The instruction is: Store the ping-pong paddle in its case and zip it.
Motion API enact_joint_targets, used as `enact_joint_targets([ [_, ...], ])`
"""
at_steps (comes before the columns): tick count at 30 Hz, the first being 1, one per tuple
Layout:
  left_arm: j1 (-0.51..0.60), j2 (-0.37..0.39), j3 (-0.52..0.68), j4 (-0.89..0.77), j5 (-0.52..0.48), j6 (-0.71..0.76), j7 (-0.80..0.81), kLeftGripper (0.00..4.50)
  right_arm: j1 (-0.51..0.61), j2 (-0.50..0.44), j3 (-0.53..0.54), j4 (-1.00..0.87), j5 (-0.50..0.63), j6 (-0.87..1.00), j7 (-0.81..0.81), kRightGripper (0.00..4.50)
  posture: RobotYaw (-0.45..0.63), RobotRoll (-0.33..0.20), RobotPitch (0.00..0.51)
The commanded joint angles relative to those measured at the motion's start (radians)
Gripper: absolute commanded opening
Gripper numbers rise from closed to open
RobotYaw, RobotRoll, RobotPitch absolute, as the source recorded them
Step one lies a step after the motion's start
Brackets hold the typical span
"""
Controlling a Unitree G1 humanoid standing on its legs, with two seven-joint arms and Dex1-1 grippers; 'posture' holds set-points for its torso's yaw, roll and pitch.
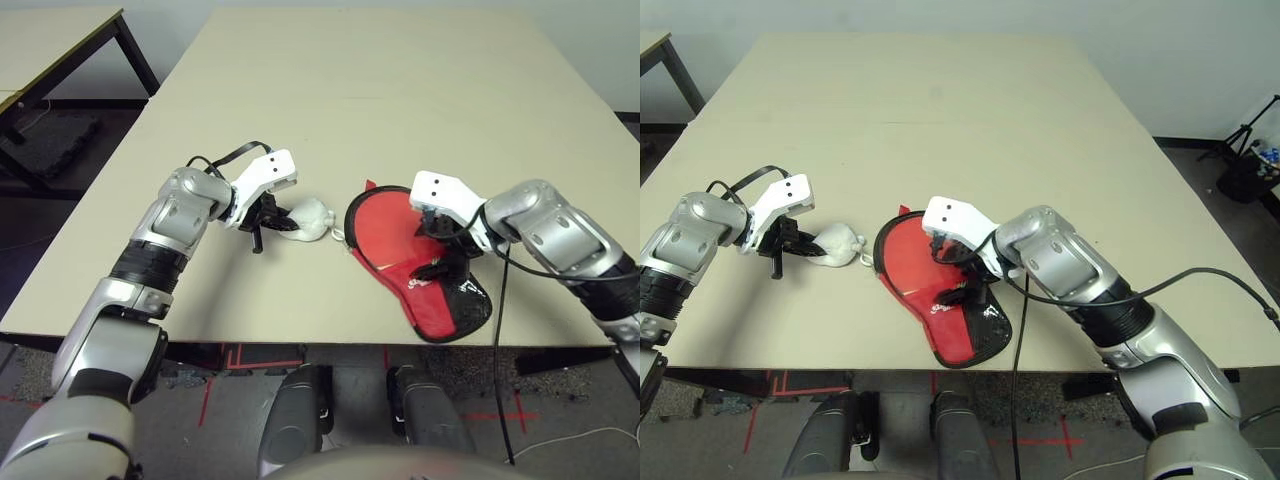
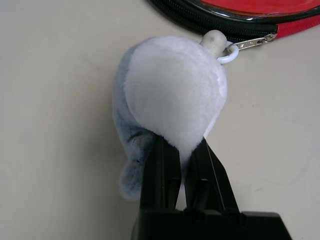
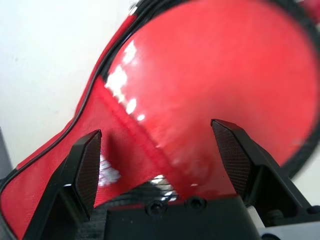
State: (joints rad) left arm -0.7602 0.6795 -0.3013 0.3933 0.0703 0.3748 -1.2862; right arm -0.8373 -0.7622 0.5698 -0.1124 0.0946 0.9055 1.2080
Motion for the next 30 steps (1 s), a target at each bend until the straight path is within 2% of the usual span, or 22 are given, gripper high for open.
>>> enact_joint_targets([
  [1, 0.033, -0.023, -0.038, 0.008, 0.009, 0.012, -0.001, 0.01, -0.016, -0.015, -0.002, 0.0, 0.003, 0.007, 0.026, 4.5, -0.09, 0.0, 0.138],
  [8, 0.038, -0.029, -0.029, 0.002, 0.007, 0.019, 0.001, 0.01, 0.036, -0.062, 0.053, -0.057, -0.018, 0.006, 0.063, 4.5, -0.09, 0.0, 0.143],
  [18, 0.007, -0.062, -0.013, 0.028, 0.004, 0.008, 0.024, 0.0, 0.082, 0.008, 0.097, 0.036, -0.094, -0.072, 0.019, 4.5, -0.09, 0.0, 0.143],
  [24, -0.04, -0.097, 0.02, 0.079, 0.0, 0.011, 0.079, 0.0, 0.097, 0.046, 0.117, 0.137, -0.176, -0.168, -0.012, 4.5, -0.08, 0.0, 0.148],
  [26, -0.086, -0.123, 0.043, 0.157, 0.006, -0.023, 0.142, 0.0, 0.106, 0.055, 0.113, 0.143, -0.186, -0.175, -0.011, 4.5, -0.08, 0.0, 0.151],
  [30, -0.228, -0.192, 0.076, 0.427, 0.035, -0.159, 0.321, 0.0, 0.127, 0.064, 0.107, 0.144, -0.196, -0.175, -0.009, 4.5, -0.08, 0.0, 0.155],
])
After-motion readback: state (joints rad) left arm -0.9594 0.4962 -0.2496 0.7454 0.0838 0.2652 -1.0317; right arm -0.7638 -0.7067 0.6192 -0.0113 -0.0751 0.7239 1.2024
